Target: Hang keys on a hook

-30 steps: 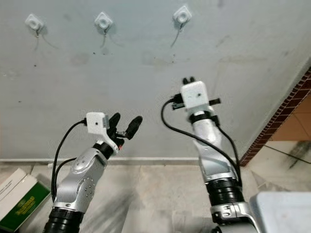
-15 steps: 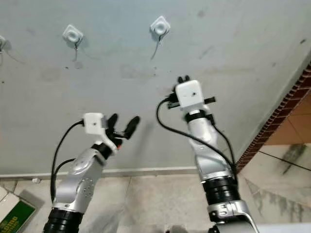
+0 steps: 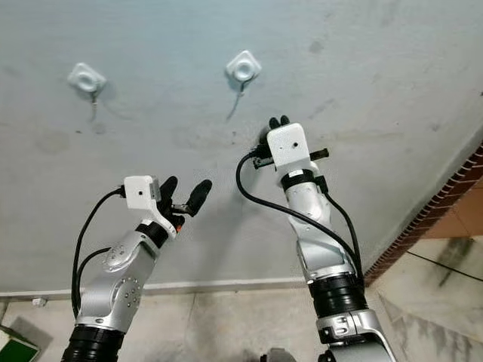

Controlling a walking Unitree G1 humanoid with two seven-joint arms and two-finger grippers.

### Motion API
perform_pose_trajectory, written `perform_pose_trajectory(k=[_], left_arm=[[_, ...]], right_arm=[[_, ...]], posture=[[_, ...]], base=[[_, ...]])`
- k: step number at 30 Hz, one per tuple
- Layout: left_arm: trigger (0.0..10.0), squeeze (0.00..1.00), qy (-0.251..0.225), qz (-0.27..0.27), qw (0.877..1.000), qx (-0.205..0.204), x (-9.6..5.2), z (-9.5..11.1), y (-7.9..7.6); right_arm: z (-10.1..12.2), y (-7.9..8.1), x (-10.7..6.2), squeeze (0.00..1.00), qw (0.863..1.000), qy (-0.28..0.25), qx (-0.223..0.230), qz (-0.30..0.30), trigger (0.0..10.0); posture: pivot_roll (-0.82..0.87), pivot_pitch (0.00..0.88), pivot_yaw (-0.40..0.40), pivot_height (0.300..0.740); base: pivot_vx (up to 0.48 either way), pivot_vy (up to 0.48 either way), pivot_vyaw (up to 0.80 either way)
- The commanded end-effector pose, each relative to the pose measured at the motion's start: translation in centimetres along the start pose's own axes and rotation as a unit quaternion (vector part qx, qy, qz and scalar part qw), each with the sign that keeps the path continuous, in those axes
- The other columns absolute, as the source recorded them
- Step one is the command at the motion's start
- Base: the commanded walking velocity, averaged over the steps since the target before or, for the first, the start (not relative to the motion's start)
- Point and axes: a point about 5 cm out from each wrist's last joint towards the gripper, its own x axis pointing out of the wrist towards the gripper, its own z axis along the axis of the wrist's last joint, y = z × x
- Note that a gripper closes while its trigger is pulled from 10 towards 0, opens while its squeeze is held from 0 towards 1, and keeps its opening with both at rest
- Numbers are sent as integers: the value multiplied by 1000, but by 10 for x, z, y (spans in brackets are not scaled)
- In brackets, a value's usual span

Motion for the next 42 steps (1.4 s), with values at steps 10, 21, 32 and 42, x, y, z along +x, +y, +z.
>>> perform_pose_trajectory(k=[10,21,32,42], left_arm=[[10000,0,-24,-25,995,96,-22,7,-3],[10000,0,-24,-12,991,131,-58,7,-3],[10000,0,-12,-8,991,133,-68,9,-2],[10000,0,-6,-13,991,131,-69,10,-7]], right_arm=[[0,-6,1,0,1000,4,-2,-6,10000],[-9,-11,-41,0,999,23,-4,42,10000],[34,2,-33,0,990,-44,48,124,10000],[69,-1,-22,0,981,-93,73,155,10000]], posture=[[-12,88,33,740],[5,111,20,740],[12,134,23,740],[13,144,27,740]], base=[[0,0,0],[0,0,0],[0,0,0],[0,0,0]])
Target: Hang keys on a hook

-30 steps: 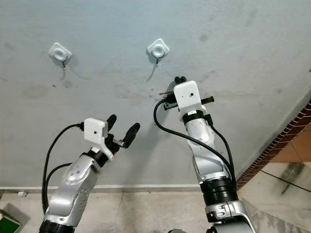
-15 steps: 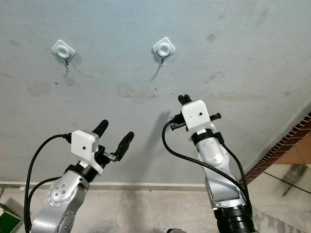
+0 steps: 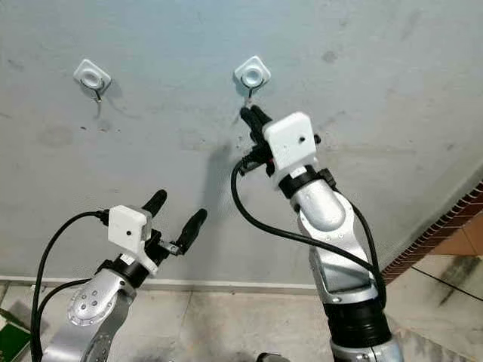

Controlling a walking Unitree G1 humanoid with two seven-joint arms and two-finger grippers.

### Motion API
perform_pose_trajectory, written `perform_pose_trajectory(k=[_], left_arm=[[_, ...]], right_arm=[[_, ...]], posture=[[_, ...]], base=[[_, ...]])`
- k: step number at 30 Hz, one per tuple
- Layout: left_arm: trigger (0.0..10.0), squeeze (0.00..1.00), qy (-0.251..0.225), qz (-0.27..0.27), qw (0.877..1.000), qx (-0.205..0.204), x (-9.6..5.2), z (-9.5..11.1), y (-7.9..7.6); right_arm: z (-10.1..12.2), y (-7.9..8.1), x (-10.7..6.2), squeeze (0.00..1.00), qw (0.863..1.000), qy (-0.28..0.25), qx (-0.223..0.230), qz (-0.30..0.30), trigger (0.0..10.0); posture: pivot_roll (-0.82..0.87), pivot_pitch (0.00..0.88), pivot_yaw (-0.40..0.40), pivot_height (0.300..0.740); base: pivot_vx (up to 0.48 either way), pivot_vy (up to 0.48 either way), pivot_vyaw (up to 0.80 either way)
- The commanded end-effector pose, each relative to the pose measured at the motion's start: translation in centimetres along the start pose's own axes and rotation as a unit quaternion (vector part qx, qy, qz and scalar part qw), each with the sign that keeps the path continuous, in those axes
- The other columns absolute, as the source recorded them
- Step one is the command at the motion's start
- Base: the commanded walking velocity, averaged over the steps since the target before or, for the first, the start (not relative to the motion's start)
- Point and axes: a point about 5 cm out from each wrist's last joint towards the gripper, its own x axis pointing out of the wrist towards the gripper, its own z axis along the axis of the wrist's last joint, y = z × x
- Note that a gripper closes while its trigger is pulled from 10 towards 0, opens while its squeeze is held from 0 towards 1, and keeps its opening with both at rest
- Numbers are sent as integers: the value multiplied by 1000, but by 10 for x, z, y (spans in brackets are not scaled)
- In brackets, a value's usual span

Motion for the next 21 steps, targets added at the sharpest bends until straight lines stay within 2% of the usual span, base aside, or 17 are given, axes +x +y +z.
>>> perform_pose_trajectory(k=[1,9,21], left_arm=[[10000,0,2,-1,1000,2,-2,2,0],[10000,0,3,-3,1000,-1,1,2,0],[10000,0,3,-5,1000,-3,3,3,-1]], right_arm=[[11,0,2,0,1000,-17,-1,8,10000],[16,-6,12,0,1000,-23,-1,-2,10000],[20,-6,19,0,999,-33,0,-6,10000]], posture=[[13,144,27,740],[16,145,30,740],[21,147,34,740]], base=[[0,0,0],[0,0,0],[0,0,0]])
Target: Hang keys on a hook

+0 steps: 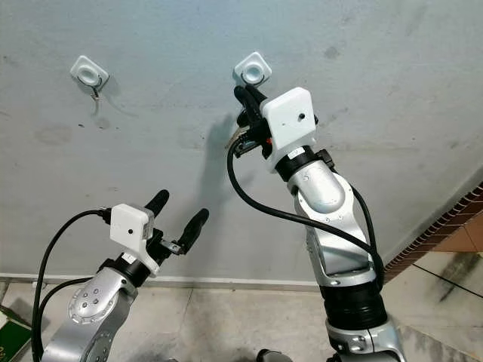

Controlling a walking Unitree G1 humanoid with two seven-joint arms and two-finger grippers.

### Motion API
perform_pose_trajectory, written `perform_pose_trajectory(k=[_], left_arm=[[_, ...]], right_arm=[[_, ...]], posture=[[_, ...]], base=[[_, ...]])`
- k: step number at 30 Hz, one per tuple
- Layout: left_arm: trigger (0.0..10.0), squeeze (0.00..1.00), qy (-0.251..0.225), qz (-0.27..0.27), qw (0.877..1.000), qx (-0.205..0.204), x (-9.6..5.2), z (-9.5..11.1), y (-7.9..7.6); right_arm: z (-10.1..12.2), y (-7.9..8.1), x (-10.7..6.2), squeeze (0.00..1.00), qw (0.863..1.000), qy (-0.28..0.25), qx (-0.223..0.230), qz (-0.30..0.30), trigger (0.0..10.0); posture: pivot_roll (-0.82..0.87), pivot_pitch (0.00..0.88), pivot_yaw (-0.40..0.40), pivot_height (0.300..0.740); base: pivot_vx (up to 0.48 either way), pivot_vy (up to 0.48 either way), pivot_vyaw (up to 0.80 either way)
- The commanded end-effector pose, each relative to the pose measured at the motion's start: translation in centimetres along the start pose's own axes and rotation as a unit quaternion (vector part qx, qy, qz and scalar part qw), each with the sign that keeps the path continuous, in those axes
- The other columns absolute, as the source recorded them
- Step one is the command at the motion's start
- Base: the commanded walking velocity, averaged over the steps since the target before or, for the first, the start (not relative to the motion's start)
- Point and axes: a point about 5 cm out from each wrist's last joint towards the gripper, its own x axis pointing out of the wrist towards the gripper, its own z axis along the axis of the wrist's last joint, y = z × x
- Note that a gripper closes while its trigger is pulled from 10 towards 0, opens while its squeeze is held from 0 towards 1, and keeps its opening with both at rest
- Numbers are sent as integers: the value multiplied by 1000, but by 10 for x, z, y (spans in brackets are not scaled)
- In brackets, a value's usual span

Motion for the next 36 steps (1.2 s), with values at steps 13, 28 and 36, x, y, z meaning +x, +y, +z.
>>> perform_pose_trajectory(k=[13,28,36], left_arm=[[10000,0,2,-1,1000,-4,2,0,-2],[10000,0,2,1,1000,-9,4,-1,-2],[10000,0,2,-1,1000,-9,5,-1,-1]], right_arm=[[8,-7,12,0,999,-22,18,-30,10000],[-3,-27,13,0,992,-12,88,-85,10000],[-9,-38,10,0,987,-11,117,-106,10000]], posture=[[19,148,34,740],[21,146,32,740],[21,143,36,740]], base=[[0,0,0],[0,0,0],[0,0,0]])
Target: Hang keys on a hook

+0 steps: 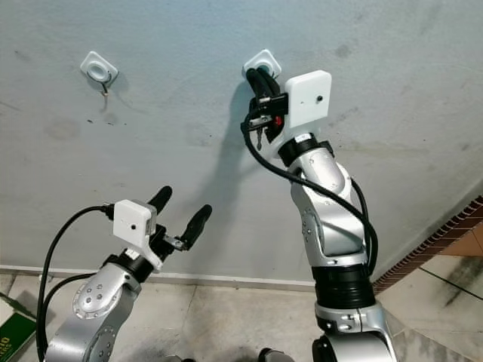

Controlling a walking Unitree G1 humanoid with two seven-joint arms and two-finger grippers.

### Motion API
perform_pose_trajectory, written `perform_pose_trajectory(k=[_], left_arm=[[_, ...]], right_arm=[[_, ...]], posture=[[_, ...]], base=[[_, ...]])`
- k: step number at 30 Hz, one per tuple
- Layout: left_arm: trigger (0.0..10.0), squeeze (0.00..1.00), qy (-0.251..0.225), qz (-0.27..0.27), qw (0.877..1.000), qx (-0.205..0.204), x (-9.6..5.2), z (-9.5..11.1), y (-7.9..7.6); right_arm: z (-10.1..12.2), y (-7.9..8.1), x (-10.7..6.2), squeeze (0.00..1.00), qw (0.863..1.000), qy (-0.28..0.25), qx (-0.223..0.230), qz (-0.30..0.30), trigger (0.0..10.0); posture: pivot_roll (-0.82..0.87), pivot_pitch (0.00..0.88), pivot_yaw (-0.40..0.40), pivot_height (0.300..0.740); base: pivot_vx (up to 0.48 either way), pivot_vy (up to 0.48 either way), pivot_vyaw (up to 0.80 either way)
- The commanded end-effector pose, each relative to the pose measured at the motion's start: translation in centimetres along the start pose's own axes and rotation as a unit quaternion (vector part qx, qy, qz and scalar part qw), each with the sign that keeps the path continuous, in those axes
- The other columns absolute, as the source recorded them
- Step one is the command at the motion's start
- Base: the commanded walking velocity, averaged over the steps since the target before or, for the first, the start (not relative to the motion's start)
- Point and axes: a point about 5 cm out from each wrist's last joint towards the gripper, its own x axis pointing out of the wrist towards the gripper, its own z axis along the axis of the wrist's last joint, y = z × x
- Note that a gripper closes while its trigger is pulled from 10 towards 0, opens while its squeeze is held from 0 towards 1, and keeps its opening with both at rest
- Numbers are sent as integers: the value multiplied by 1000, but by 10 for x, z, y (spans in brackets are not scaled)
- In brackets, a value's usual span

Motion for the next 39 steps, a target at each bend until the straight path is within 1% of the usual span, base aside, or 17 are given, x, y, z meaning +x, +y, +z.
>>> perform_pose_trajectory(k=[1,9,39], left_arm=[[10000,0,8,2,1000,1,-1,-2,1],[10000,0,6,2,1000,3,0,-2,2],[10000,0,5,2,1000,3,0,-2,2]], right_arm=[[0,-21,-3,0,999,3,8,-49,10000],[-4,-26,-5,0,998,4,19,-58,10000],[-4,-26,-5,0,998,3,20,-58,10000]], posture=[[21,143,36,740],[23,141,37,740],[27,138,36,740]], base=[[0,0,0],[0,0,0],[0,0,0]])
